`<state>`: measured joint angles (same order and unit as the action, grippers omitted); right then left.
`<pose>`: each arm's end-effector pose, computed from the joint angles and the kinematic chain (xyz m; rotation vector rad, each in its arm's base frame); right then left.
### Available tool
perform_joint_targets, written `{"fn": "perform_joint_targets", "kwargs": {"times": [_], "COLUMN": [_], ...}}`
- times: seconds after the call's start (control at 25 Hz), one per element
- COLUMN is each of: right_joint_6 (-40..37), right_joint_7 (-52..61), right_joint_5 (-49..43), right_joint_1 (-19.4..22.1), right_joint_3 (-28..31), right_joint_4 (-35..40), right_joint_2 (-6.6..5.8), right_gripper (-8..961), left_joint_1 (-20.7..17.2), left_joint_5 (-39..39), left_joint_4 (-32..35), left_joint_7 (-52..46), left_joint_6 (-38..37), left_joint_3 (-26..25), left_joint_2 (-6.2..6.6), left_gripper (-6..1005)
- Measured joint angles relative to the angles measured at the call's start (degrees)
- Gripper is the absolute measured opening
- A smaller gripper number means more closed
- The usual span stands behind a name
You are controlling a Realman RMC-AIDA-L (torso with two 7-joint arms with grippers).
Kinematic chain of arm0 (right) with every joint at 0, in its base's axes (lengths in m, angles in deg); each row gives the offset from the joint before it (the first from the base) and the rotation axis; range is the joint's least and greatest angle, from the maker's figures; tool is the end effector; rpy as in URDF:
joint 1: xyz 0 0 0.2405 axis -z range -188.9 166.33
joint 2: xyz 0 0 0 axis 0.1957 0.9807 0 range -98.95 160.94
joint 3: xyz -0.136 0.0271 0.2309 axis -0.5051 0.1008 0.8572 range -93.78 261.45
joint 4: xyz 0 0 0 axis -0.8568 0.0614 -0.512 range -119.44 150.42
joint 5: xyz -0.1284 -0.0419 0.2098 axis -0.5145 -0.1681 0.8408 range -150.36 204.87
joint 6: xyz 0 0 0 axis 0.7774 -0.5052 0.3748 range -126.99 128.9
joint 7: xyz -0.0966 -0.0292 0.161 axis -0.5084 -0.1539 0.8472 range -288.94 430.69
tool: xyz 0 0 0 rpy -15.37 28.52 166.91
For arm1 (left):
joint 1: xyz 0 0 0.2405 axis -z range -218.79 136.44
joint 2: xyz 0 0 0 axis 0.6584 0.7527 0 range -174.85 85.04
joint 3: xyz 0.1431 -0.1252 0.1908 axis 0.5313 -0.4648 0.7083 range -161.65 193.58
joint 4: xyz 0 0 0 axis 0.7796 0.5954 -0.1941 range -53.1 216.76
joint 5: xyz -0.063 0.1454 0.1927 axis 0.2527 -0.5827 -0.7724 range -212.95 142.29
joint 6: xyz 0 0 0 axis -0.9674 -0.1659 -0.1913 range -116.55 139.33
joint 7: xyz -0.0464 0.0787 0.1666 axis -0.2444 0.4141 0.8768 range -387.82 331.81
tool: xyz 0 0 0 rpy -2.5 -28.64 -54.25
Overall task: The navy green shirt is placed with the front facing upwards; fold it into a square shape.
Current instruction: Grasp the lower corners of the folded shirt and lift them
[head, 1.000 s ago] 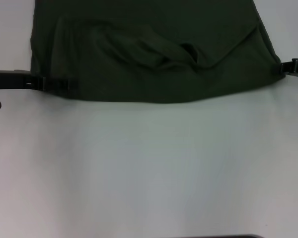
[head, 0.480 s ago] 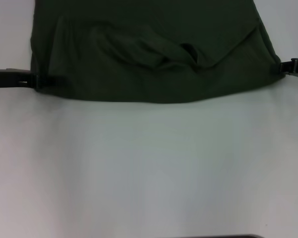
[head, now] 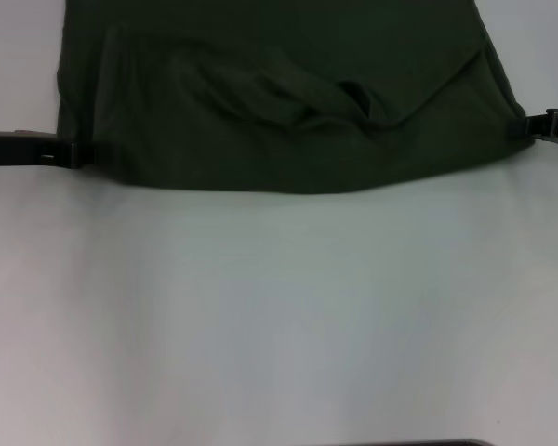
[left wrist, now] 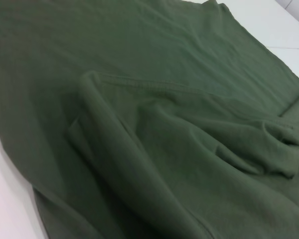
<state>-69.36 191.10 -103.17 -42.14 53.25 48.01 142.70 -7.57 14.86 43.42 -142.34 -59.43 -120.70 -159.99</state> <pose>0.3941 0.4139 0.0123 -2.0619 1.6066 0.4255 -0.3398 0.4316 -0.0249 -2.3818 -1.2915 -0.2456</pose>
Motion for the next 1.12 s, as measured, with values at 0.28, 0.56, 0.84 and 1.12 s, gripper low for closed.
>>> {"fn": "perform_joint_targets", "kwargs": {"times": [0.28,0.56,0.84,1.12], "right_joint_6": [-0.2,-4.8,-10.3,-16.1], "right_joint_7": [-0.6,-3.4,-5.1,-7.3], "right_joint_5": [0.0,0.0,0.1,0.2], "right_joint_1": [0.1,1.5,4.5,7.9], "right_joint_3": [0.0,1.4,3.2,4.2], "right_joint_4": [0.0,0.0,3.0,4.5], "right_joint_2": [0.0,-0.21,0.03,0.28], "right_gripper": [29,30,30,29], "left_joint_1": [-0.2,-1.5,-4.1,-7.2], "left_joint_5": [-0.3,-0.7,-0.5,-0.6], "left_joint_4": [-0.2,-1.4,-4.7,-7.6], "left_joint_7": [-0.1,-0.2,-0.7,-0.7], "left_joint_6": [-0.7,-6.7,-13.9,-22.9], "left_joint_3": [0.0,-0.6,-0.8,-2.2], "left_joint_2": [0.19,0.71,0.75,0.79], "left_gripper": [54,44,44,45]}}
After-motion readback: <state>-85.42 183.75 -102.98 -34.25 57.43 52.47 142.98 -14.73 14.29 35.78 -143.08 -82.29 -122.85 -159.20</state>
